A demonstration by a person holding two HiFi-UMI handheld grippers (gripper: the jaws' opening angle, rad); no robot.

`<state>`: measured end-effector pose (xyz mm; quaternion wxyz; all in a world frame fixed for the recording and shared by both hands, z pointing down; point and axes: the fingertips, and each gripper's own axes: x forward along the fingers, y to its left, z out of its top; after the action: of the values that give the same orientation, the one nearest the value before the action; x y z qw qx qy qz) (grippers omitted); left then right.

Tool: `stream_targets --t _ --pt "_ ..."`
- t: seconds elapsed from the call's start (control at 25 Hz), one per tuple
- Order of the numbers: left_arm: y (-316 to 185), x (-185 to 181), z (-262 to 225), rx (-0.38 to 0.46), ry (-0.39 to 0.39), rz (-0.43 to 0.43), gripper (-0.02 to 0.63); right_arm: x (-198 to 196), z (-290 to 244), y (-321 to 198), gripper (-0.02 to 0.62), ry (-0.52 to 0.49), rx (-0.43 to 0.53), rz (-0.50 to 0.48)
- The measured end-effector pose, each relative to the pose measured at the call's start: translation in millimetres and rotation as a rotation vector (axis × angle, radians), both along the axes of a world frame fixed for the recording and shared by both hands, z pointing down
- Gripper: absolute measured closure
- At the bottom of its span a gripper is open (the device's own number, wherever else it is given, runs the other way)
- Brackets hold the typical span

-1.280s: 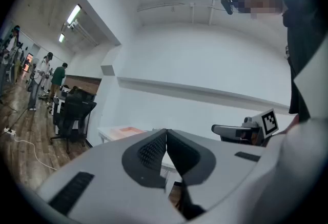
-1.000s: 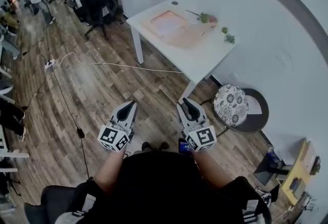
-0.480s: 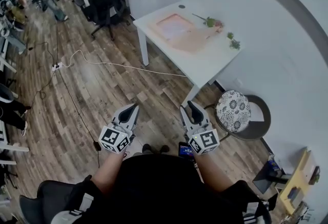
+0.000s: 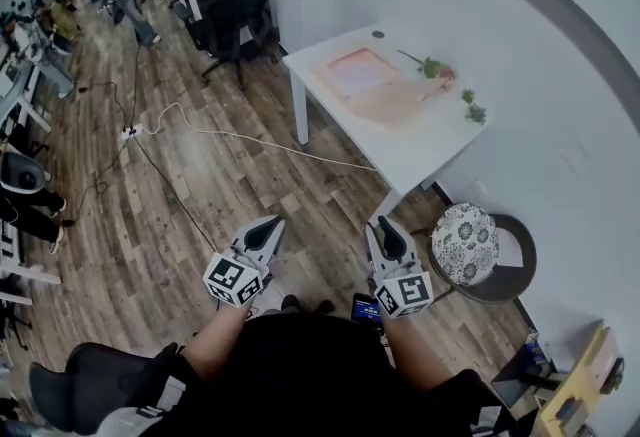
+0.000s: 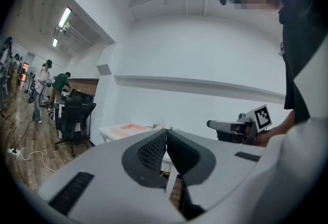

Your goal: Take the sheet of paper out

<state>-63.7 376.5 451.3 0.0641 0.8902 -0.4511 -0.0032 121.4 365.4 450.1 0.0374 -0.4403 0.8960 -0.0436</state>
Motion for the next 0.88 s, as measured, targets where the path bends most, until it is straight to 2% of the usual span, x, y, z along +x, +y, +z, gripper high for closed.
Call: stream_targets --t 0.44,0.6,0.88 --pt "-7.7 9.3 4.1 0.011 0.013 -0.039 0.603 15.3 14.1 -12.4 0.499 -0.074 -0.038 -0.009" --pt "-15.2 4.3 2.3 0.020 0.012 -0.045 0.603 12.8 8.5 -18.1 0.502 -0.063 -0.026 0.002" --pt "-65.3 -7.8 6.2 0.037 0.015 -0.059 0.603 9.5 8.0 -66.8 0.500 -0.046 -0.013 0.032"
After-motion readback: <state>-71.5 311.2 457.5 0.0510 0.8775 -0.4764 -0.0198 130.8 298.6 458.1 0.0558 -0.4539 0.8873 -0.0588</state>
